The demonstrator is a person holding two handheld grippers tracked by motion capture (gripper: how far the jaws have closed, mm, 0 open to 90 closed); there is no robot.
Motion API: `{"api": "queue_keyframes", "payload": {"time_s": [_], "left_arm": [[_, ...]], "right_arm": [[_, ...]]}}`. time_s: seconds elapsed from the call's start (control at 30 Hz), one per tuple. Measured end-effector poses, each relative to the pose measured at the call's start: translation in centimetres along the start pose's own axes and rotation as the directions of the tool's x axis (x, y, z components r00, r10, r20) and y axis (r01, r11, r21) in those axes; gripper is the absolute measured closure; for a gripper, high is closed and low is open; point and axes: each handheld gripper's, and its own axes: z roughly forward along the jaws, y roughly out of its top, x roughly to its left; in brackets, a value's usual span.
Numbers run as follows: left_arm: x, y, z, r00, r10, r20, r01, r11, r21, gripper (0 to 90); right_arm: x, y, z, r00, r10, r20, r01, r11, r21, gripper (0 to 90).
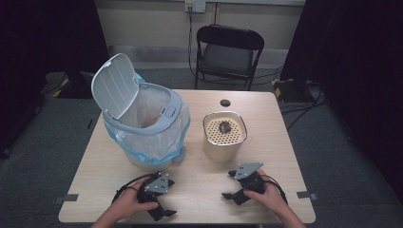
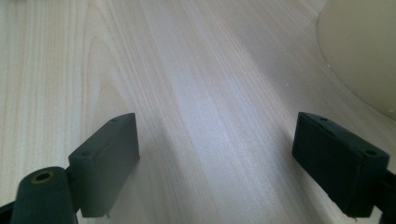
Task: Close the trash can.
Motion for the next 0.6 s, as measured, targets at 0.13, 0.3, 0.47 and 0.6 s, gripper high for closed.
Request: {"api": "queue_keyframes", "payload": {"time_s": [0.13,0.3,0.47,0.6], "left_arm": [[0.1,-0.1,-0.8,0.9996,-0.028,0.001,0.028,0.9996,-0.009,18.1],[-0.1,-0.2,-1.0,0.9992,-0.038,0.013,0.038,0.9993,-0.005,15.9],[-1.0,-0.4,-2.0,0.9955,-0.088,0.037,0.088,0.9961,-0.006,15.9],[-1.5,-0.8,-3.4,0.9936,-0.11,0.023,0.11,0.9938,0.01,15.9]], "right_arm": [[0.0,-0.2,0.0,1.0,0.004,0.005,-0.004,1.0,-0.02,13.0],[0.0,-0.2,0.0,1.0,0.003,0.004,-0.003,1.0,-0.02,13.0],[0.1,-0.2,0.1,1.0,0.003,0.007,-0.003,1.0,-0.02,12.9],[0.1,-0.2,0.1,1.0,0.003,0.008,-0.003,1.0,-0.02,12.9]]}}
